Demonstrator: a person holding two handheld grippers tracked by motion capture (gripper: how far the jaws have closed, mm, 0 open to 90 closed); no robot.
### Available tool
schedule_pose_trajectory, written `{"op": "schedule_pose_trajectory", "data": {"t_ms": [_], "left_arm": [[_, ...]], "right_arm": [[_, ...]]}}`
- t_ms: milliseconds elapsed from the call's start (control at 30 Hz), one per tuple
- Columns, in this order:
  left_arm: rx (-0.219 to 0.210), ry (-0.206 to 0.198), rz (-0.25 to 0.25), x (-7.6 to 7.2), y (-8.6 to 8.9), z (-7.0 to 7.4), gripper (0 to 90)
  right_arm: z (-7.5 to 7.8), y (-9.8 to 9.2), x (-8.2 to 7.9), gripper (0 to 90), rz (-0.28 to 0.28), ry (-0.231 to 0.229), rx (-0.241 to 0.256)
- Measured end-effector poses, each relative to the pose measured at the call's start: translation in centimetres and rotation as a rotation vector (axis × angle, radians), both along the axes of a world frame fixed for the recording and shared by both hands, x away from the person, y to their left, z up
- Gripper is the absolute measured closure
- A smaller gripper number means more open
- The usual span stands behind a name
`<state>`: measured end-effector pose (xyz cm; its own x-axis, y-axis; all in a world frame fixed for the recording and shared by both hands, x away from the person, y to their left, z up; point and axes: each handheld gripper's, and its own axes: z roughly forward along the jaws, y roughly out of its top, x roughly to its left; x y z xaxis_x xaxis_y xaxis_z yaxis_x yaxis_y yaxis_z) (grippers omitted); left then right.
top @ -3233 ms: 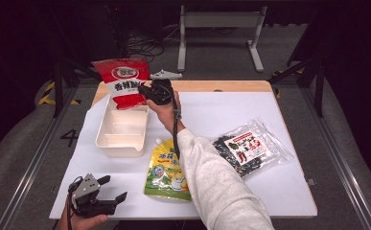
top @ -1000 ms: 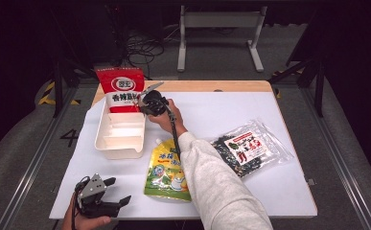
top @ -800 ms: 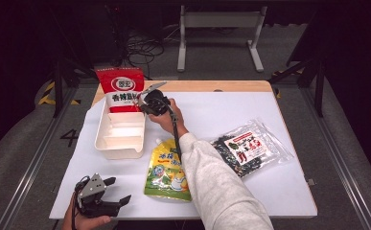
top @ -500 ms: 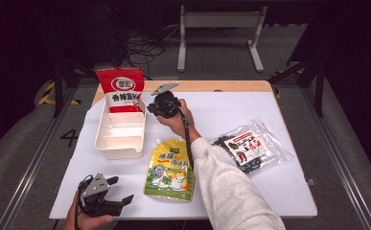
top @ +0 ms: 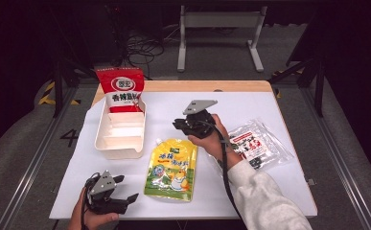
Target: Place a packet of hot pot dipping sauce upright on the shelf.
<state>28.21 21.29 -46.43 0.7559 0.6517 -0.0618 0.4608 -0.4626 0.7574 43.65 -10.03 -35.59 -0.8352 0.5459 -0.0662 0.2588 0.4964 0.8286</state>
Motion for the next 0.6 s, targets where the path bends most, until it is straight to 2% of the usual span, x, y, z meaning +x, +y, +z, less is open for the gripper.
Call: {"op": "schedule_pose_trajectory", "data": {"t_ms": [67,233,267,333,500,600], "left_arm": [[0.01,-0.003,-0.014,0.3,-0.3,0.0,18.8],[0.01,0.014,-0.012,0.8,-0.6,-0.2,18.8],[0.01,0.014,-0.012,0.8,-0.6,-0.2,18.8],[0.013,0.013,-0.018,1.0,-0.6,-0.3,18.8],[0.021,0.018,-0.023,1.1,-0.6,-0.5,19.3],[0.016,0.016,-0.02,1.2,-0.5,-0.4,19.5]], "right_arm": [[-0.1,-1.0,-1.1,81.7,0.008,-0.013,-0.006],[-0.6,-4.0,-3.2,81.6,0.016,-0.03,0.011],[-0.6,-4.0,-3.2,81.6,0.016,-0.03,0.011],[-1.0,-6.0,-4.2,80.4,0.008,-0.035,0.024],[-1.6,-8.5,-5.4,79.7,-0.017,-0.051,0.002],[-2.3,-10.8,-6.7,79.1,-0.035,-0.049,0.019]]}}
